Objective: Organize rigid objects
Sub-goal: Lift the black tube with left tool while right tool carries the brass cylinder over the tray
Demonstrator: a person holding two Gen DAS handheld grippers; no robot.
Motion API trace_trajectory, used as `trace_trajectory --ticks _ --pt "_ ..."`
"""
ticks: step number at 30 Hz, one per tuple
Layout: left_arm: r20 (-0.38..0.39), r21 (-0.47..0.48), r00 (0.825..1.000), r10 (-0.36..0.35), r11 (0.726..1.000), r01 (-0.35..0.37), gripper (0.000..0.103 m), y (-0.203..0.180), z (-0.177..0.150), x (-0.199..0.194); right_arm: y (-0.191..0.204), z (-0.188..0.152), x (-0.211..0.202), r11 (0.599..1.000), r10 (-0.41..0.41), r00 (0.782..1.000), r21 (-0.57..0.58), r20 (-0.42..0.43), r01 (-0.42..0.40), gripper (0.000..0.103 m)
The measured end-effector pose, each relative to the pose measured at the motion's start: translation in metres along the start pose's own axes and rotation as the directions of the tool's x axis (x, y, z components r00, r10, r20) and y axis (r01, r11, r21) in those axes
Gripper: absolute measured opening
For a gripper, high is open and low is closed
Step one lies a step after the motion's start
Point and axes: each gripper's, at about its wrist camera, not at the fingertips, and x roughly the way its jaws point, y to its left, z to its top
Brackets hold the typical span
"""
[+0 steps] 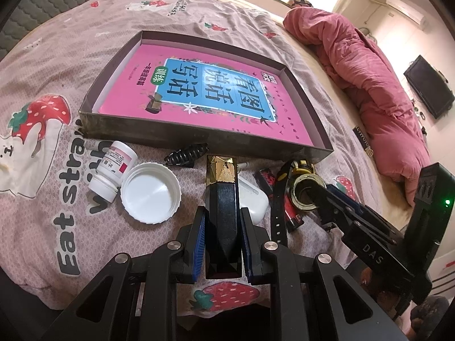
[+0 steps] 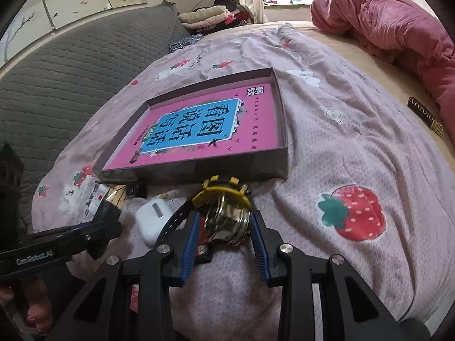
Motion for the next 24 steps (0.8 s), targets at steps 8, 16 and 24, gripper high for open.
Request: trace_trajectory --ticks 8,16,24 --pt "0.003 0.01 1.0 -0.006 1.0 0.006 0.022 -0.002 -0.001 -0.001 -0.006 0.0 0.013 0.997 -0.045 0.998 0.061 -0.047 0.048 0.036" --pt "-0.001 0.007 1.0 -0.007 1.0 0.007 0.022 -0.002 -0.002 0.0 -0.004 0.002 0.028 0.997 -0.05 0.997 0.053 -0.062 0.054 0.044" --pt "-0.008 0.003 1.0 -0.012 1.0 0.012 0.022 -0.002 -0.002 0.003 -0.02 0.004 0.021 0.988 0.038 0.999 0.147 -0.023 -0.035 0.026"
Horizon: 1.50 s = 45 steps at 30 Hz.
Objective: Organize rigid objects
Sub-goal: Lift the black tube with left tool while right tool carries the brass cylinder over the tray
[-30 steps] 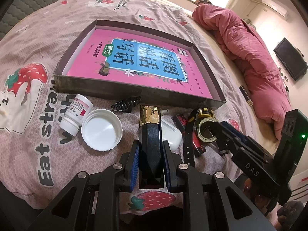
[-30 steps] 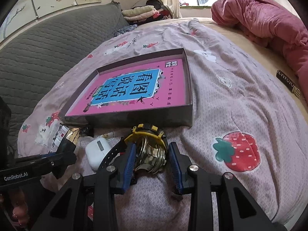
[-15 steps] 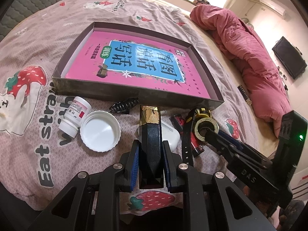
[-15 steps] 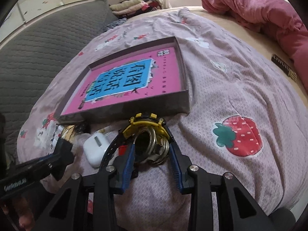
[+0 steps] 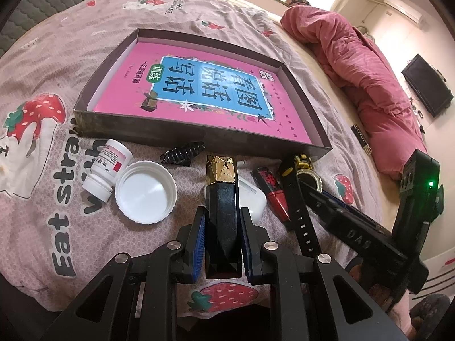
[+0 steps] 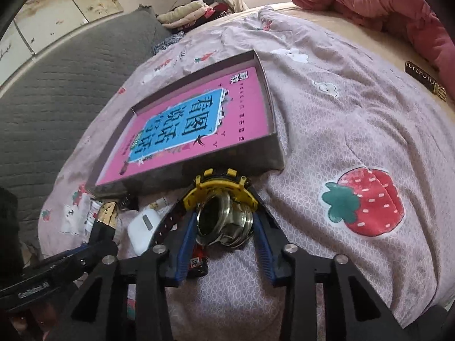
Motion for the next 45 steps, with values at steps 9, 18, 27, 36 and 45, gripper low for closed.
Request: trace_trajectory --ticks 9,18,27,36,45 --pt "0.016 0.013 1.0 0.003 1.0 -0.003 0.022 -0.002 0.002 -0.002 0.011 0.002 -0.006 0.998 0.008 0.999 -0.059 0.035 -0.006 0.026" --pt "0.046 0.028 0.999 0.012 1.0 -0.013 0.022 -0.002 0.005 -0.01 0.023 0.005 -0.029 0.994 0.01 0.994 -0.105 0.109 0.001 0.026" --pt "0.086 0.055 0.996 0.02 0.998 -0.025 0.022 -0.004 0.01 -0.019 0.034 0.013 -0.043 0.989 0.002 0.987 -0.149 0.163 0.023 0.026" --pt "0.122 0.063 0.992 0.04 0.997 -0.048 0.022 0.002 0.018 -0.024 0.04 0.023 -0.049 0.981 -0.015 0.98 -0.188 0.199 0.053 0.026" --pt "0.153 0.055 0.987 0.056 0.996 -0.065 0.022 0.012 0.033 -0.025 0.039 0.034 -0.045 0.975 -0.052 0.975 -0.199 0.217 0.096 0.026"
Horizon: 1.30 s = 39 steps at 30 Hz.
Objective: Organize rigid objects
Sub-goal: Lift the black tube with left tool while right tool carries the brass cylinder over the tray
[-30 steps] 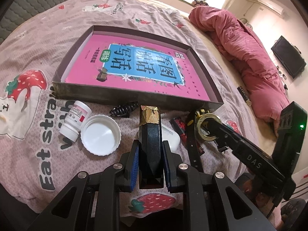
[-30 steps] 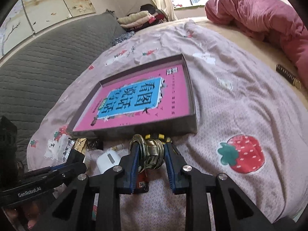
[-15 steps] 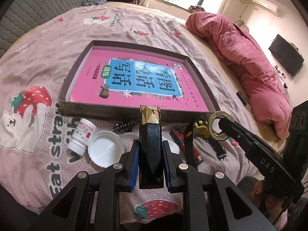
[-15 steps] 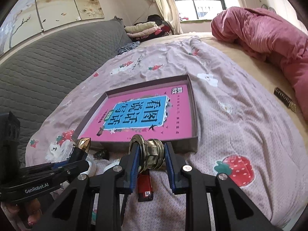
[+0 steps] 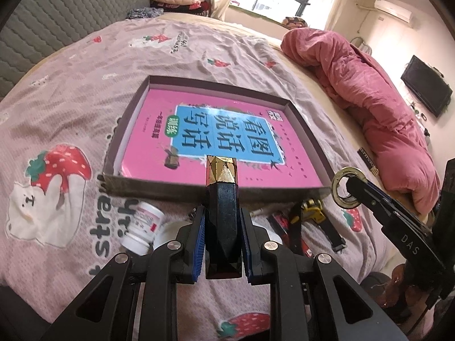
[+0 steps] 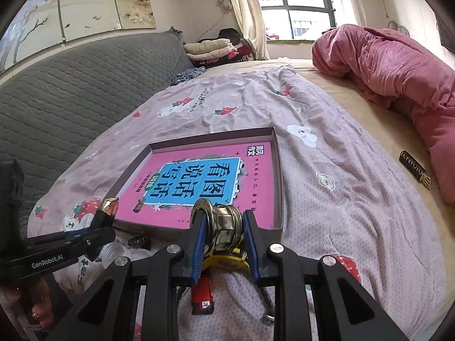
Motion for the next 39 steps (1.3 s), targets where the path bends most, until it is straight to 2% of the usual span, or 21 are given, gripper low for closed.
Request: trace_trajectory --ticks 15,39 --pt "0.02 -0.02 0.999 0.036 0.999 -0.035 0.022 0.02 0.021 0.013 -0.001 0.015 0.027 0.997 -0.073 0.997 -0.033 -0.005 0.073 0.026" --pt "0.018 -0.031 0.997 0.082 0.996 -0.081 0.022 0.047 0.041 0.047 -0.003 0.012 0.06 0.984 -0.151 0.986 -0.103 -0.069 0.144 0.026"
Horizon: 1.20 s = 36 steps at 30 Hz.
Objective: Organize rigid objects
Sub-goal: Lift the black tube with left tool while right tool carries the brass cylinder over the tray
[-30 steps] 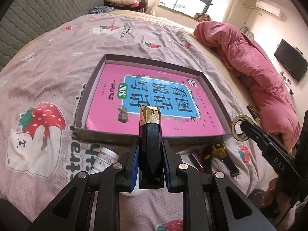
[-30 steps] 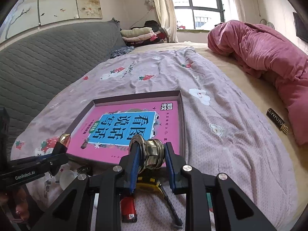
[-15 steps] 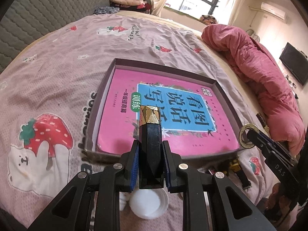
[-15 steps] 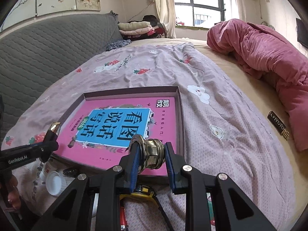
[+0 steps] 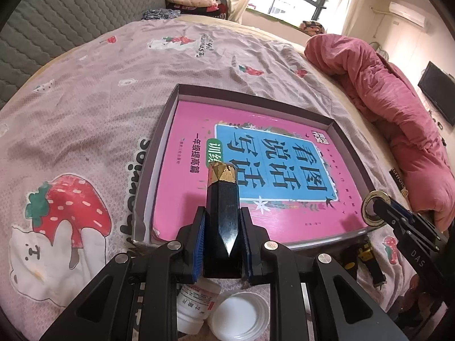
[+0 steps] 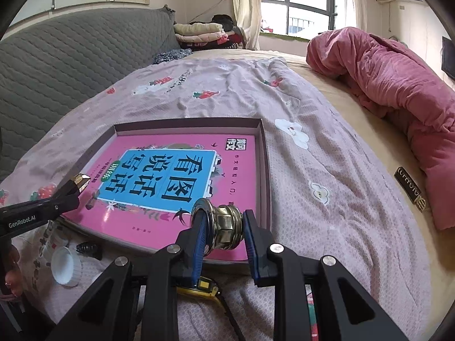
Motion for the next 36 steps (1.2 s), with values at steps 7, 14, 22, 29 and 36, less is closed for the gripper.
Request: trace_trajectory --ticks 7,14,22,29,36 --pt "-0.007 -0.007 1.0 0.0 1.0 0.0 0.022 0.002 0.004 0.013 -0.001 0.001 0.005 1.0 -0.024 1.0 -0.02 -0.014 0.024 0.026" --pt "0.002 -0.011 1.0 -0.003 1.0 0.003 0.022 0.005 0.006 0.02 0.018 -0.001 0.011 0.972 -0.139 0.99 -0.19 0.002 0.137 0.026" --pt "0.009 -0.033 1.0 -0.006 0.999 0.006 0.022 0.011 0.009 0.022 0.013 -0.005 0.013 0.979 -0.126 0.991 -0.168 -0.041 0.117 0.026" --pt "0.022 -0.041 1.0 0.013 0.999 -0.012 0.022 0.018 0.01 0.023 0.002 -0.008 0.006 0.99 -0.077 0.995 -0.124 -0.056 0.069 0.025" --pt "0.031 -0.028 0.999 0.029 0.999 -0.028 0.022 0.018 0.007 0.021 0.0 -0.01 0.001 0.991 -0.068 0.996 -0.12 -0.051 0.062 0.024"
